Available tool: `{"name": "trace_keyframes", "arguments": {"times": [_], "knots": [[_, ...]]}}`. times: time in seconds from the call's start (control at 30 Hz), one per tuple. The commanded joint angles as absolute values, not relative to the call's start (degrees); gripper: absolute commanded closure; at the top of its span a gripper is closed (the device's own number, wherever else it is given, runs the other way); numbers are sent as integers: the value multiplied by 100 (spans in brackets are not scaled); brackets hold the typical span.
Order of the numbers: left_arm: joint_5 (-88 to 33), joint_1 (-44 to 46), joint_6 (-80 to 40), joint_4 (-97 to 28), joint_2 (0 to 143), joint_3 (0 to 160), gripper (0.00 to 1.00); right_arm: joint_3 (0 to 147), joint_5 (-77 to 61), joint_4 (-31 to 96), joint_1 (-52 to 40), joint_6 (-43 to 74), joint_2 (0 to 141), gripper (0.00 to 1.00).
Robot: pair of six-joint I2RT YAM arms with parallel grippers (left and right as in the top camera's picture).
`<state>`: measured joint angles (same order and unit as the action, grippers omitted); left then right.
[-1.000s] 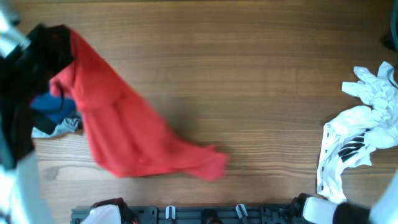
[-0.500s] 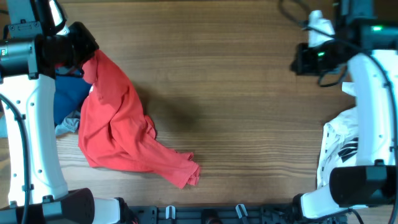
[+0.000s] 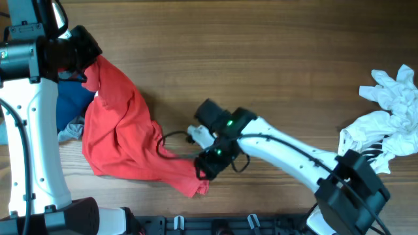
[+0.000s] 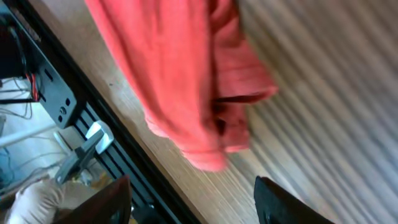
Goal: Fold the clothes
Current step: 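Grasp the red shirt's hanging corner with the right gripper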
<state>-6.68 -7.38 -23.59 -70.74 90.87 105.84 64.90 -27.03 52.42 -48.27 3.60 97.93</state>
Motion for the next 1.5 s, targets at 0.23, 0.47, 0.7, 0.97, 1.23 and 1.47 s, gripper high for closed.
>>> {"name": "trace_keyframes", "arguments": {"times": [0.23, 0.47, 0.7, 0.97, 1.23, 1.47], "knots": [[-631, -725, -2268, -7063, 9054, 10630, 96, 6213, -2814, 4670, -4971, 917, 9957, 40], [-631, -725, -2268, -7078, 9054, 10630, 96, 6213, -2840, 4659, -4971, 963, 10302, 52], [-631, -725, -2268, -7078, 9054, 10630, 96, 6213, -3118, 4713, -4971, 910, 10302, 95], [-631, -725, -2268, -7094, 9054, 10630, 96, 6949, -1007, 5122, -4147, 1715, 9983, 96], [-631, -725, -2268, -7122, 9054, 10630, 96, 7900, -224, 5441, -2316, 1190, 9736, 96], [-631, -725, -2268, -7168, 9054, 10630, 96, 7819, -128, 5260, -2318, 1098, 10584, 96]]}}
